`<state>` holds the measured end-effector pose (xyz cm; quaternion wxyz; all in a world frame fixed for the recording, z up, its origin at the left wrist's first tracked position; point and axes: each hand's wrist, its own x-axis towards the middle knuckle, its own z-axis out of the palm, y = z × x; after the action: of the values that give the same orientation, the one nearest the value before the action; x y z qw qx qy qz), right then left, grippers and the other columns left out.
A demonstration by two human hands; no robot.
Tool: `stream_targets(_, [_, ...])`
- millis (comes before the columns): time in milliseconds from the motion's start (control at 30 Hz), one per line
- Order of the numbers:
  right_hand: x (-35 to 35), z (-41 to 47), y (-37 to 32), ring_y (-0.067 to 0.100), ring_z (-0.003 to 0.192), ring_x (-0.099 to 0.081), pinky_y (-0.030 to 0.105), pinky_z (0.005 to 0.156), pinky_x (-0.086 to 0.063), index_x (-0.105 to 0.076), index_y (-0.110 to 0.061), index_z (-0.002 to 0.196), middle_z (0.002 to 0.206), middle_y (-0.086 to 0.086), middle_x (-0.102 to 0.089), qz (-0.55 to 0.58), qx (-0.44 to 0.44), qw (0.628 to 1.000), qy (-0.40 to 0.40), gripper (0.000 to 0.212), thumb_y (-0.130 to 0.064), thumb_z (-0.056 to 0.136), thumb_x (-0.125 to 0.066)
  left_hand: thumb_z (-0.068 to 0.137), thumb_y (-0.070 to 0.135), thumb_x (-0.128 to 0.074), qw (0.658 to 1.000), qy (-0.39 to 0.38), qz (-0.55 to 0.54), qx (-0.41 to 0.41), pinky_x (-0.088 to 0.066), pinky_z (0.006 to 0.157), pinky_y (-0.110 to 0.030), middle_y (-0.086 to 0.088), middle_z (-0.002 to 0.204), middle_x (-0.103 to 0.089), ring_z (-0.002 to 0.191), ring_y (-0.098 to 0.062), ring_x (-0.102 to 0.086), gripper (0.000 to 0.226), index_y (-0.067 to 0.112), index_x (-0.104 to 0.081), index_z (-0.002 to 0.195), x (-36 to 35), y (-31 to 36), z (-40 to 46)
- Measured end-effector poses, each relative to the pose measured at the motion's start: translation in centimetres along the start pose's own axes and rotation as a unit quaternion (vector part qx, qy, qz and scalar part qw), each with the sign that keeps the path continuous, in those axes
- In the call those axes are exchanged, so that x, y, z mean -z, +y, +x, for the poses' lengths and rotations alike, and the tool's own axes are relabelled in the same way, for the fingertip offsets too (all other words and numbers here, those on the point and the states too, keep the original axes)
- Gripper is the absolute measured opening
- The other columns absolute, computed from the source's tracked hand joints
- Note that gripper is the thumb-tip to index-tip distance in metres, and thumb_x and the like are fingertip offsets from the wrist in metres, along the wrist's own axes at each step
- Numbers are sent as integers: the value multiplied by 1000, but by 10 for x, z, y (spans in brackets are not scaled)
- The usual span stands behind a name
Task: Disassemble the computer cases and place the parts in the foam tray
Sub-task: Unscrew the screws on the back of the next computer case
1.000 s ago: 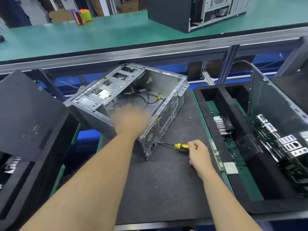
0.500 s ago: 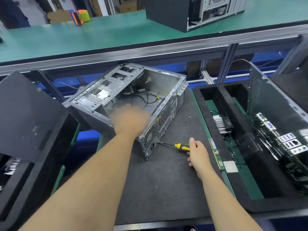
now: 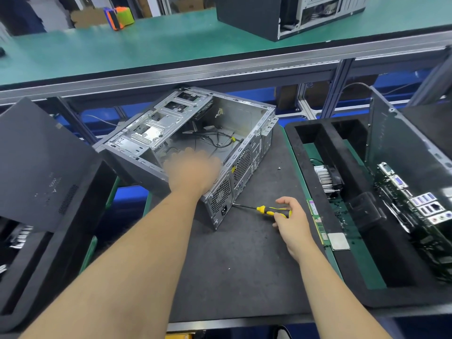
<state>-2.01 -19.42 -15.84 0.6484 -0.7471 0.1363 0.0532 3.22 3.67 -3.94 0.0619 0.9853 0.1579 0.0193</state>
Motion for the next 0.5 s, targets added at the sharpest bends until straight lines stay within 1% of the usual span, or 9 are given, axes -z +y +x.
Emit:
stream_targets(100, [-3,1,-2,18,57,-58,32,59,-49,-55,-30,98,93,2,-63,-15,-43,999,-3,7,-24,98,-59,99,51,-29,999,30,1,-40,-17,119,-57,-3,141,-55,138,-31,-39,52,26,-59,133,0,0,-3])
stream_targets(133, [-5,2,-3,19,54,-58,34,56,-50,-55,-25,96,87,5,-64,-47,-67,997,-4,10,-34,101,-52,101,47,-32,995,59,11,-76,-17,121,-55,-1,141,-55,139,-28,-39,48,25,-58,134,1,2,-5])
stream_targets(200, [-5,4,-2,24,54,-56,37,55,-50,-57,-10,95,76,10,-60,-120,-95,988,-6,36,-39,104,-37,100,35,-40,966,139,49,-215,-26,116,-51,-3,130,-60,129,-27,-49,36,19,-62,125,7,7,-8])
stream_targets(267, [-4,5,1,29,66,-54,46,69,-52,-58,-3,94,73,10,-56,-150,-74,986,6,38,-33,105,-37,88,20,-53,882,209,102,-410,-44,98,-45,-7,103,-66,103,-32,-62,19,15,-68,99,13,18,-8])
stream_targets(333, [-3,4,4,28,78,-55,40,72,-48,-61,-10,93,76,1,-58,-147,-40,988,19,25,-28,103,-46,75,14,-63,785,222,141,-561,-49,75,-37,-6,79,-62,78,-30,-62,5,15,-65,80,12,32,-13])
stream_targets(367, [-3,3,5,26,83,-57,35,68,-46,-61,-15,93,79,-5,-60,-136,-23,990,27,16,-24,101,-50,72,14,-67,770,204,130,-590,-48,66,-35,-6,72,-60,70,-29,-60,5,14,-64,76,9,42,-19])
stream_targets(400, [-3,2,5,23,85,-58,31,66,-44,-61,-19,92,83,-8,-62,-118,-8,992,34,11,-20,100,-54,71,13,-70,784,174,103,-587,-44,59,-34,-7,68,-60,66,-30,-59,9,11,-63,75,2,52,-28])
stream_targets(433, [-4,1,4,21,86,-58,31,67,-46,-61,-21,92,87,-8,-62,-94,2,995,38,10,-15,98,-56,74,14,-71,821,129,70,-552,-40,56,-34,-10,70,-62,66,-32,-61,11,10,-62,78,-6,62,-38])
stream_targets(500, [-5,0,0,19,88,-61,35,73,-53,-61,-21,96,95,-3,-64,-31,0,999,28,17,-4,95,-59,86,20,-60,921,-5,21,-389,-34,61,-35,-13,88,-66,82,-37,-64,10,14,-53,91,-28,76,-59])
